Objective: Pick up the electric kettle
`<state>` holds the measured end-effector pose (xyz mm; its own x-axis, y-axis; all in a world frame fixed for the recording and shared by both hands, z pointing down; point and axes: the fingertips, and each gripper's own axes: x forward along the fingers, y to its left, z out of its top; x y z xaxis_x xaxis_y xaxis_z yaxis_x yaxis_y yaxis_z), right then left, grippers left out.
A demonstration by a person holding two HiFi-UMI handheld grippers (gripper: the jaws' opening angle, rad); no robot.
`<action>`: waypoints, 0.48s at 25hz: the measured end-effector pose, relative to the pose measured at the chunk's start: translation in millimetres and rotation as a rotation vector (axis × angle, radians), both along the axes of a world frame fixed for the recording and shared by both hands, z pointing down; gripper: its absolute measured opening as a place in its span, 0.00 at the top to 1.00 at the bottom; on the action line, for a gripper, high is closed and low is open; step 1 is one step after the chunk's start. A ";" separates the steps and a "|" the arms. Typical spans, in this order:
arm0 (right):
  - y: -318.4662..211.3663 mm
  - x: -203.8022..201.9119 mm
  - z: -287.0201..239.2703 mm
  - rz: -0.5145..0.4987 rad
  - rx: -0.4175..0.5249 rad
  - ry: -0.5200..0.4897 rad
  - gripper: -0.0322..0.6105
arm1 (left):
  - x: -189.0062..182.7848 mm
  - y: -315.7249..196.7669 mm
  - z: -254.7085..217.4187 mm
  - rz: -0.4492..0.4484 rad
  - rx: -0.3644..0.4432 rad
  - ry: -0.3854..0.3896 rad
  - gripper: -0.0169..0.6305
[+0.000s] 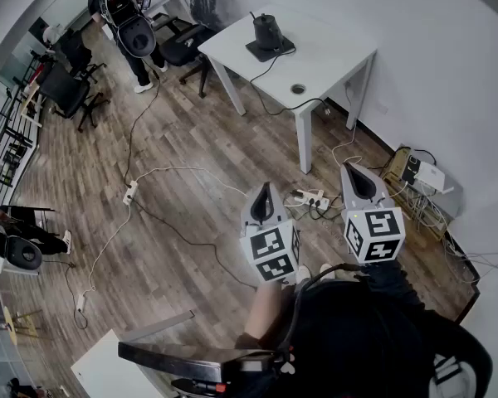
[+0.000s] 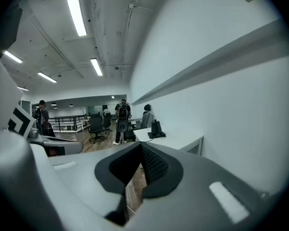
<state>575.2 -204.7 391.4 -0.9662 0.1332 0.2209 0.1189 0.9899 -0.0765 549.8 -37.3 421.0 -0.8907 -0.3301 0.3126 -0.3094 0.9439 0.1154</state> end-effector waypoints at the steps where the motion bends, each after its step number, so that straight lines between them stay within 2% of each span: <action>1: -0.6 -0.6 -0.4 -0.001 -0.001 0.000 0.95 | -0.7 -0.5 -0.5 -0.001 0.000 0.000 0.97; 12: -4.2 -3.2 3.2 -0.003 -0.002 0.011 0.95 | -2.8 -4.2 1.0 -0.003 0.000 0.001 0.97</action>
<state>572.0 -208.9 394.6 -0.9633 0.1369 0.2308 0.1214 0.9894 -0.0802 547.0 -41.5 422.0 -0.8915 -0.3270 0.3136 -0.3060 0.9450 0.1153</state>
